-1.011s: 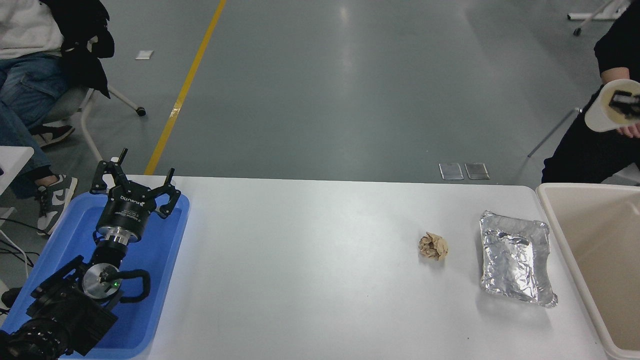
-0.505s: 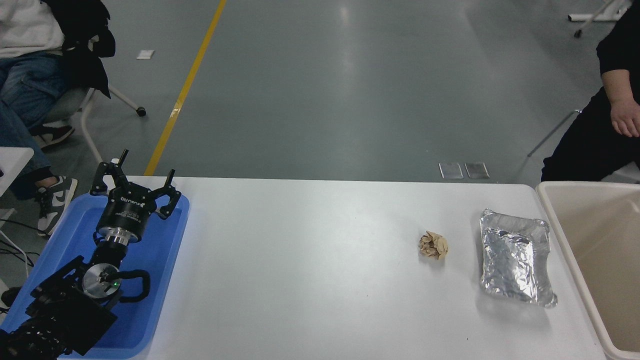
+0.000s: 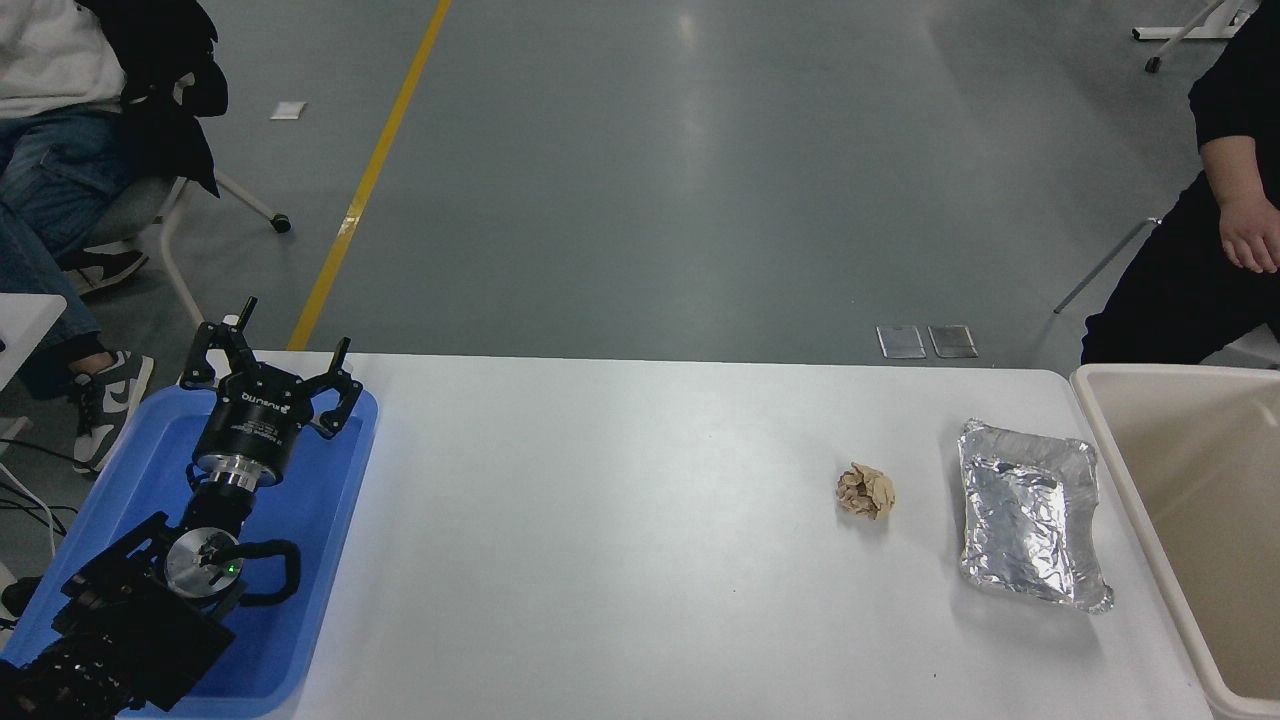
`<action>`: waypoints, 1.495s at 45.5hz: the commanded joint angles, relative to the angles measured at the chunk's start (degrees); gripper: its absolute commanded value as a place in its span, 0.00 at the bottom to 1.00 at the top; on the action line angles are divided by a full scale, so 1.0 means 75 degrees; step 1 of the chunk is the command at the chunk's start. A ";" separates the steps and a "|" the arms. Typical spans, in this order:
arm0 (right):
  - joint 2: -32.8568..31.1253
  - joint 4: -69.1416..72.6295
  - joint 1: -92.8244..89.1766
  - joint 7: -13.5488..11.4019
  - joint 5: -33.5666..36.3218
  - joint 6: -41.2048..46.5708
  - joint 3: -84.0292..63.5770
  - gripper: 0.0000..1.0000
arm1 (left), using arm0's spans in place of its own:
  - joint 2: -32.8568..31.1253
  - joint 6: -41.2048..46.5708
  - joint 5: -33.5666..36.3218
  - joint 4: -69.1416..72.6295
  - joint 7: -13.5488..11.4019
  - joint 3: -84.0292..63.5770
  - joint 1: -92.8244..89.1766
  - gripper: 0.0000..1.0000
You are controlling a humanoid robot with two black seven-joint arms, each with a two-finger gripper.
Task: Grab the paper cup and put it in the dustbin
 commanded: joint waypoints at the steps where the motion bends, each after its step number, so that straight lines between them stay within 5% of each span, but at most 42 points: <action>1: 0.0134 -0.0011 -0.0255 0.0002 0.0024 -0.0118 0.0130 0.17 | 0.0002 0.0002 0.0000 0.0003 0.0001 0.0000 0.0000 1.00; 8: 0.0123 0.0001 -0.0173 0.0002 0.0024 -0.0165 0.0130 0.99 | 0.0002 0.0002 0.0000 0.0003 0.0001 0.0000 0.0000 1.00; 32: -0.0053 0.0609 0.1817 0.0002 -0.0011 -0.0036 -0.0022 1.00 | 0.0002 0.0002 0.0000 0.0003 0.0001 0.0000 0.0000 1.00; 52: 0.0157 0.5471 0.7161 -0.0009 -0.0011 0.0057 -0.2823 1.00 | -0.0010 -0.0009 0.0000 0.0003 0.0001 0.0000 0.0000 1.00; 68: 0.0404 0.7804 0.9658 -0.0021 0.0000 0.3431 -0.3291 1.00 | -0.0010 0.0002 0.0000 -0.0009 0.0001 0.0012 0.0000 1.00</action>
